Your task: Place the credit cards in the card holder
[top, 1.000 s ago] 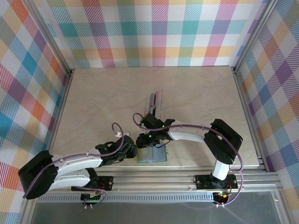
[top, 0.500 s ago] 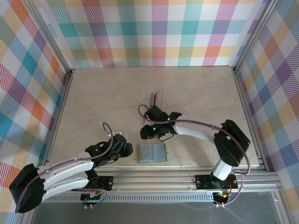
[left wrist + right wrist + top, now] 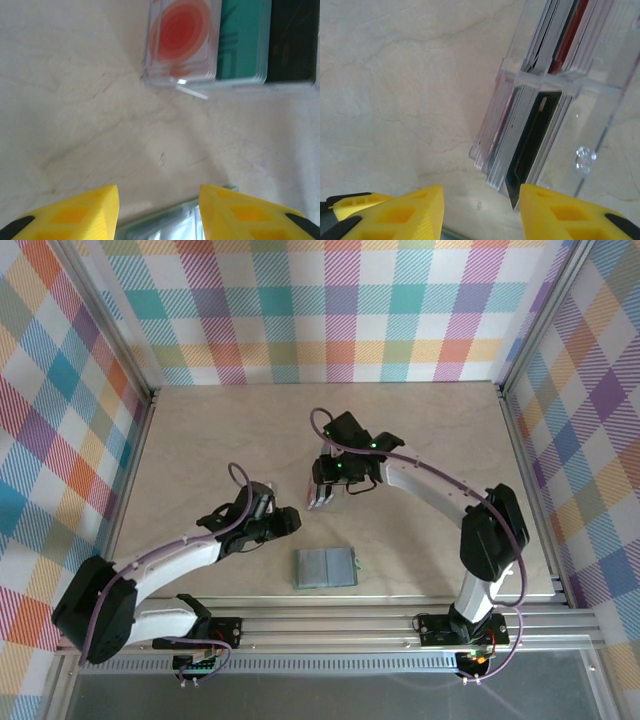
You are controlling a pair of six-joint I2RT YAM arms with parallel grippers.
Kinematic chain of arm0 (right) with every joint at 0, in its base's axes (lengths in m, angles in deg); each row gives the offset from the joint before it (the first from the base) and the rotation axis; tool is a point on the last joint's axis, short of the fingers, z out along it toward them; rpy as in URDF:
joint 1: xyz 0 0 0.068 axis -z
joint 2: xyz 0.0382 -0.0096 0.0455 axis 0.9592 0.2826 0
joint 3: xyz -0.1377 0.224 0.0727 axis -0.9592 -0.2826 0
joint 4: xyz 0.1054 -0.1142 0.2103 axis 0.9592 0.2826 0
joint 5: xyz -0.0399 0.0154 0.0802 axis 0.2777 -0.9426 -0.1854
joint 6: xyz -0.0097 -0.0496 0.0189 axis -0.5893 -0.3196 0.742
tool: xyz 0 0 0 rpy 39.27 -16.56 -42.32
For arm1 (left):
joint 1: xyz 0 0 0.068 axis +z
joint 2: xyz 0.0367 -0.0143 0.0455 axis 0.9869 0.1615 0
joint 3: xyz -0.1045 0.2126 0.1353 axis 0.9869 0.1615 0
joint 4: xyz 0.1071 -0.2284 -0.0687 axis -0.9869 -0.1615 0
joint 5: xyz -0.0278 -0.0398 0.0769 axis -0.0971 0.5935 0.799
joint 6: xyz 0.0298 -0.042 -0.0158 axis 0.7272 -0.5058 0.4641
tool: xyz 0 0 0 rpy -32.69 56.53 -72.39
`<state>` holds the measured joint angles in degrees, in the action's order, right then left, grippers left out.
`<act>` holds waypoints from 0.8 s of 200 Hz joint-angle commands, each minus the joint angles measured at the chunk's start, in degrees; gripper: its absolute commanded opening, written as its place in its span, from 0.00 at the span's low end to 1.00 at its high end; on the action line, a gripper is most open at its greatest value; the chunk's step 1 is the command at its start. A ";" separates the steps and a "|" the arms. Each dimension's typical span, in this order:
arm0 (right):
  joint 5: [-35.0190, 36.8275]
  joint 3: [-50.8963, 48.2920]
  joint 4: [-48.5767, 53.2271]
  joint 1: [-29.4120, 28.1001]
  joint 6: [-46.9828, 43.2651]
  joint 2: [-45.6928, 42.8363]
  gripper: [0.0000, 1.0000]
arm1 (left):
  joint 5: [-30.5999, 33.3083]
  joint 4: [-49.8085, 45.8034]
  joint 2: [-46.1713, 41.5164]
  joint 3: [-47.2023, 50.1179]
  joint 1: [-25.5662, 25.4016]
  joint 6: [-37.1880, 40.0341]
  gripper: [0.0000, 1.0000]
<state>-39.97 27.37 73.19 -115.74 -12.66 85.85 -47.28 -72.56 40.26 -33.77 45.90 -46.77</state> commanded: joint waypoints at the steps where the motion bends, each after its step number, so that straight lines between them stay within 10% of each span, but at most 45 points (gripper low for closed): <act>1: 1.72 3.09 5.16 0.40 -1.55 3.65 0.44 | -4.59 3.58 4.37 -4.11 2.92 1.89 0.46; 160: -1.34 5.78 4.62 0.49 -1.35 8.27 0.43 | -10.82 10.08 24.61 -11.91 8.62 3.65 0.43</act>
<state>-37.35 31.92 78.94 -115.54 -13.40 93.20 -57.47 -63.34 64.37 -44.15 53.88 -44.67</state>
